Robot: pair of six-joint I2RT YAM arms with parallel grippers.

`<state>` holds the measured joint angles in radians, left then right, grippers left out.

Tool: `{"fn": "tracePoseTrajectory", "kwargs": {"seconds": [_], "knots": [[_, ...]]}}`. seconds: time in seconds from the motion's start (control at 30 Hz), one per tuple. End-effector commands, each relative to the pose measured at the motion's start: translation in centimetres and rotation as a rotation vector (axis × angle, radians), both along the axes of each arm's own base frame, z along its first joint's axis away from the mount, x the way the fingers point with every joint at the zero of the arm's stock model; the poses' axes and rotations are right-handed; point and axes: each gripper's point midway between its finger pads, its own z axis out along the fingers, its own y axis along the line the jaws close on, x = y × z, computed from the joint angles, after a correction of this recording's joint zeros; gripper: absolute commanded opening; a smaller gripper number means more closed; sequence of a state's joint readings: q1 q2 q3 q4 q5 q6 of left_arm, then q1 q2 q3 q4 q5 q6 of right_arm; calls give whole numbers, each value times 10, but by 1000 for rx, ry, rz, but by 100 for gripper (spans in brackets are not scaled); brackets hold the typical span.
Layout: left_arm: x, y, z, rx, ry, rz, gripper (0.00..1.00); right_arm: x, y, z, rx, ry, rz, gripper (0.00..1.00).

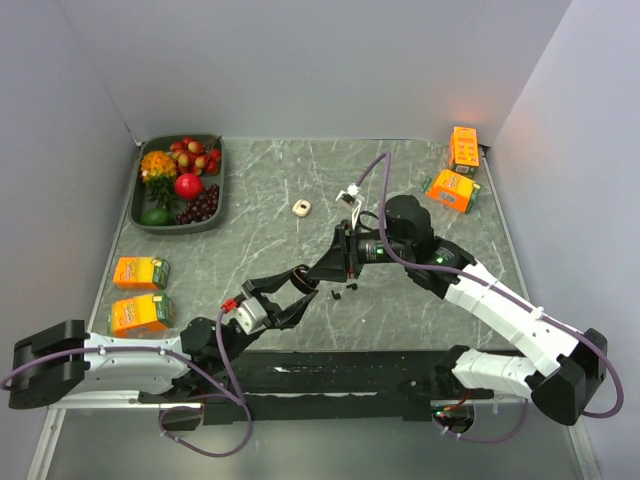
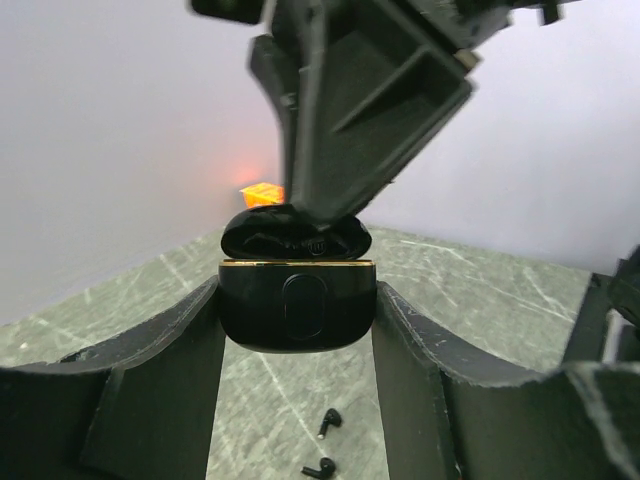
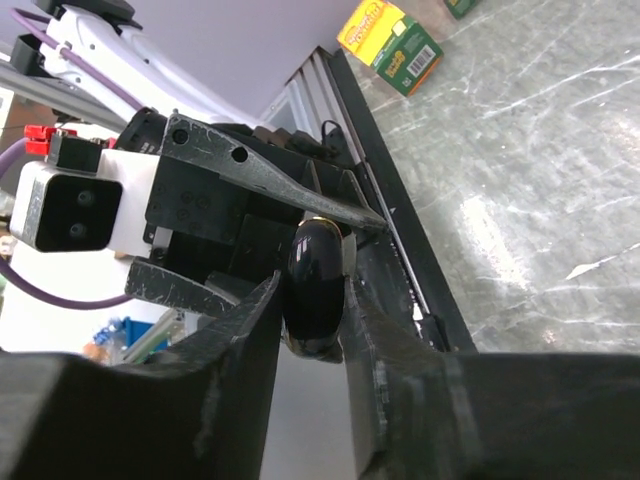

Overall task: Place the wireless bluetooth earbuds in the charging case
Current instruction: Open the charging case.

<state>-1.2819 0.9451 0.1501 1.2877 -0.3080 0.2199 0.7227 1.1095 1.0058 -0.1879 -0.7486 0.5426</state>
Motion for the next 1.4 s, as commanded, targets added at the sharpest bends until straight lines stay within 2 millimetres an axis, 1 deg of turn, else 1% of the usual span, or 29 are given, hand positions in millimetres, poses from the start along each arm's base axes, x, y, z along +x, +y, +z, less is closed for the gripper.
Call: {"fn": "tracePoseTrajectory", "kwargs": {"seconds": [0.0, 0.03, 0.13, 0.23, 0.3, 0.4, 0.43, 0.47, 0.5, 0.57, 0.63, 0.67, 0.8, 0.9, 1.03, 1.37], "knots": [[5, 23, 25, -142, 3, 54, 1, 6, -11, 17, 27, -77, -50, 43], [5, 23, 25, -141, 2, 55, 1, 8, -12, 16, 23, -78, -63, 46], [5, 23, 24, -139, 3, 56, 1, 10, -13, 14, 13, -82, -72, 48], [5, 22, 24, -134, 5, 53, 1, 12, -15, 14, 7, -97, -91, 48], [5, 21, 23, -130, 7, 54, 1, 18, -19, 17, -4, -122, -133, 49], [6, 21, 22, -126, 12, 56, 1, 23, -25, 24, -36, -189, -197, 50], [6, 20, 21, -122, 14, 58, 1, 25, -26, 23, -60, -227, -212, 50], [7, 20, 20, -119, 16, 60, 1, 20, -25, 27, -73, -248, -212, 50], [8, 17, 18, -101, 20, 62, 1, 23, -26, 29, -84, -272, -239, 49], [8, 14, 15, -84, 23, 64, 1, 17, -23, 34, -77, -311, -225, 45], [9, 14, 13, -82, 26, 66, 1, 17, -22, 40, -76, -350, -232, 38], [10, 13, 13, -82, 30, 70, 1, 12, -17, 39, -83, -357, -214, 36], [11, 11, 10, -59, 31, 78, 1, 9, -12, 37, -113, -379, -195, 34], [12, 11, 10, -57, 33, 83, 1, 8, -8, 34, -109, -372, -184, 34], [11, 12, 11, -62, 31, 78, 1, 9, -4, 25, -131, -351, -166, 33], [8, 16, 19, -95, 25, 68, 1, 11, -3, 16, -159, -333, -170, 33]]}}
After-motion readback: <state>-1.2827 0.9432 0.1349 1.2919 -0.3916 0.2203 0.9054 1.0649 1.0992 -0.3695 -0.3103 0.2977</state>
